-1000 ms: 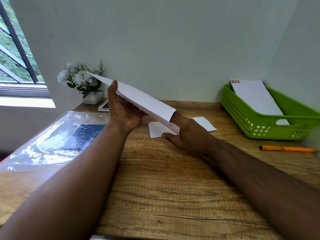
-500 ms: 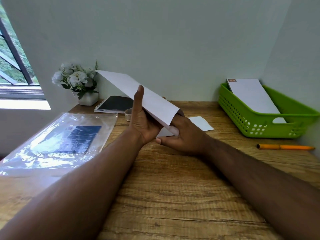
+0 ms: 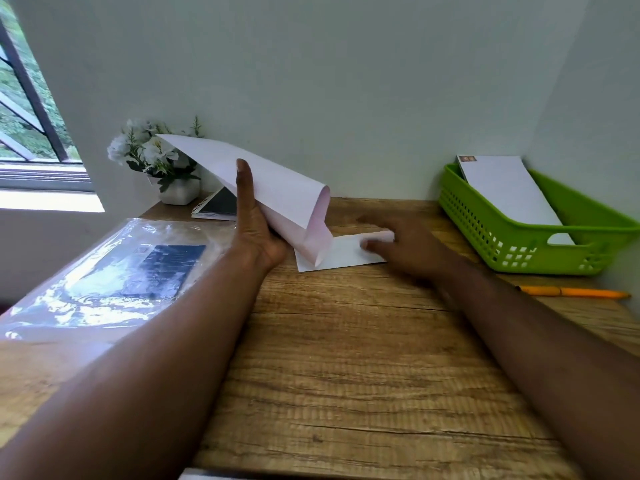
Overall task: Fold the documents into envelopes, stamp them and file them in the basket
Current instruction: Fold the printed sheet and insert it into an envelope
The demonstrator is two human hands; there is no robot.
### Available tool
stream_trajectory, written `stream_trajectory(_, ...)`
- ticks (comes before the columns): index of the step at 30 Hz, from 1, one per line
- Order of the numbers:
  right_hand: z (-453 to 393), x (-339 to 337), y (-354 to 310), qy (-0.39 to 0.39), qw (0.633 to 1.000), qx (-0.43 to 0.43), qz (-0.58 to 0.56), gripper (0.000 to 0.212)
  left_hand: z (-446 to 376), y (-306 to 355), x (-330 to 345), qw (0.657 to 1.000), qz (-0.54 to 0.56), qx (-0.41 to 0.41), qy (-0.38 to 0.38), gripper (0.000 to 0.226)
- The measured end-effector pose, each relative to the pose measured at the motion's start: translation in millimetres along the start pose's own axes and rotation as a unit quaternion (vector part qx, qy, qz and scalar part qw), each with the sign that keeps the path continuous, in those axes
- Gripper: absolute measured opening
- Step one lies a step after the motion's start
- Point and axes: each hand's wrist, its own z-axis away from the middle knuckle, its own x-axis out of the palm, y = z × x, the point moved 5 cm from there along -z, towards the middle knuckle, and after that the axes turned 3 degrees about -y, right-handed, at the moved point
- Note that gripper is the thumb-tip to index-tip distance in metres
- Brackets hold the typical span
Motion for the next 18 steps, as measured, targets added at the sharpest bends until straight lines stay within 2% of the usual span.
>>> stream_trajectory(2,0,7,16,-0.116,0.983,0.063,0.125,0.062,-1,-1,-1,1.000,-0.003,-0.002,0.011,0.085)
stream_trajectory(3,-1,8,20,-0.135,0.973,0.083,0.166,0.069,-2,-2,-1,1.000,-0.003,-0.003,0.013,0.086)
stream_trajectory(6,-9,-2,20,-0.090,0.967,0.101,0.214,0.082,-3,-1,-1,1.000,0.006,-0.003,0.004,0.083)
stream_trajectory(9,-9,-6,17,-0.089,0.965,0.106,0.222,0.079,-3,-2,-1,1.000,0.003,0.005,-0.010,0.078)
stream_trajectory(12,-4,-9,21,-0.089,0.972,0.140,0.166,0.065,-5,-3,-3,1.000,-0.003,0.012,-0.013,0.081)
stream_trajectory(15,-2,-12,22,-0.070,0.986,0.140,0.056,0.044,-9,-3,-5,0.999,0.014,0.010,-0.028,0.082)
stream_trajectory(18,-3,-19,20,0.025,0.993,0.108,-0.051,0.029,-11,-5,-6,0.998,0.036,0.002,-0.050,0.080)
